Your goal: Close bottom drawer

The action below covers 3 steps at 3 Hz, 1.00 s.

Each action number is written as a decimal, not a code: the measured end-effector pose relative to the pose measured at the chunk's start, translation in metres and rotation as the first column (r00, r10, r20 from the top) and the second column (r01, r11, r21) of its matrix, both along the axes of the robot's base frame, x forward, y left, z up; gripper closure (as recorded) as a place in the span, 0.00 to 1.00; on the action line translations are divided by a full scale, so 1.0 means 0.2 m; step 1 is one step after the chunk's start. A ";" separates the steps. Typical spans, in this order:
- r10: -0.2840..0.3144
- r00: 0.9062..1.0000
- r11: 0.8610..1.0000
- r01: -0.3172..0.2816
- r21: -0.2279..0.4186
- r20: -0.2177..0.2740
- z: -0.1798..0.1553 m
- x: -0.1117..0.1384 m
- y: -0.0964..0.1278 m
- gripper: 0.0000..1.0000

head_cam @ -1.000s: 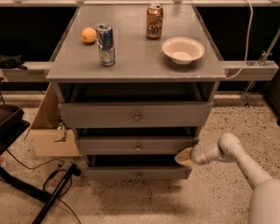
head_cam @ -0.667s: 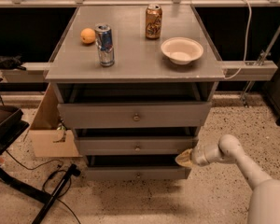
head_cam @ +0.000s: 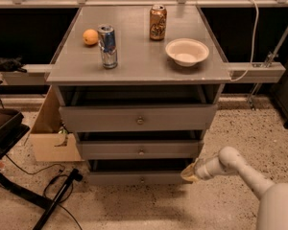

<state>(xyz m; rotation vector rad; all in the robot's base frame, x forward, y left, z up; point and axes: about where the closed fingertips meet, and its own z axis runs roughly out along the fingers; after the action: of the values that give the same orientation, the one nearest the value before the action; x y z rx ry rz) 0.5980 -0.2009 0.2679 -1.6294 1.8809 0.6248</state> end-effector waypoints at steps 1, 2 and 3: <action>0.011 0.999 0.995 -0.014 -0.102 -0.035 -0.24 -0.14 0.02 1.00; 0.031 0.999 0.990 -0.036 -0.133 -0.039 -0.43 -0.17 0.10 1.00; 0.029 1.000 0.989 -0.029 -0.142 -0.001 -0.56 -0.05 0.14 1.00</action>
Offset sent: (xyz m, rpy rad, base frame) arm -0.0085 0.0208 -0.1312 -0.1820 -0.0128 0.0211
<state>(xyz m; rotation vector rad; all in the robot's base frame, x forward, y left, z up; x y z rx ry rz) 0.5880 -0.1729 0.1551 -1.7488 1.9427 0.5116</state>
